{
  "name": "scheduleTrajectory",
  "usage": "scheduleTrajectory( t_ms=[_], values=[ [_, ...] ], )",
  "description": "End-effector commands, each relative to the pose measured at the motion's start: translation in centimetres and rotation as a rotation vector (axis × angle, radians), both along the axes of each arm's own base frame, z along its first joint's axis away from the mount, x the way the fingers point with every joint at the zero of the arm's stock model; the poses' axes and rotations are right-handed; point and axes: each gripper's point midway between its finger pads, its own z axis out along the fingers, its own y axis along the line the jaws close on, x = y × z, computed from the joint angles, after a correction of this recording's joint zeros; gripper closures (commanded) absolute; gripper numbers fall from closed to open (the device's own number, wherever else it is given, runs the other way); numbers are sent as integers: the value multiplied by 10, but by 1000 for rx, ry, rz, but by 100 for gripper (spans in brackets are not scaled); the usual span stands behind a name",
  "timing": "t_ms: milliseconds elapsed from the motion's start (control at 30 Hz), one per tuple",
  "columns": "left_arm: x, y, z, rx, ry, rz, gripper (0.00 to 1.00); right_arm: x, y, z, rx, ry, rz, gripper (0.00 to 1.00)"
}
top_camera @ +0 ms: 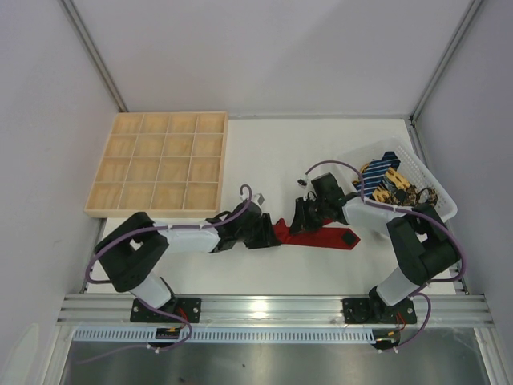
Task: Roll the ties
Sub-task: Roll the tie
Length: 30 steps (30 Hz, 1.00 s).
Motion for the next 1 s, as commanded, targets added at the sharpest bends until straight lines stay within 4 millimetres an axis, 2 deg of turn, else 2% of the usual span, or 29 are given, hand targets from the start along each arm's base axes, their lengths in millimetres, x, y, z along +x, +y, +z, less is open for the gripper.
scheduleTrajectory(
  t_ms=[0,167,367,467,633,767,967],
  values=[
    [7,16,-15,110,-5,61,49,7,8,20,43,-21,10,84],
    [15,29,-22,213,-24,82,48,7,10,22,50,-12,14,84],
    [35,37,-20,306,-62,71,46,3,15,10,89,65,-56,95],
    [46,32,-20,309,-62,62,46,-1,16,3,105,101,-107,100],
    [59,29,-15,307,-79,54,46,-7,19,0,177,143,-176,100],
    [73,19,-5,273,-98,31,46,-1,21,7,206,126,-218,100],
    [81,3,-4,256,-122,-58,47,14,25,23,255,115,-307,100]
  ],
)
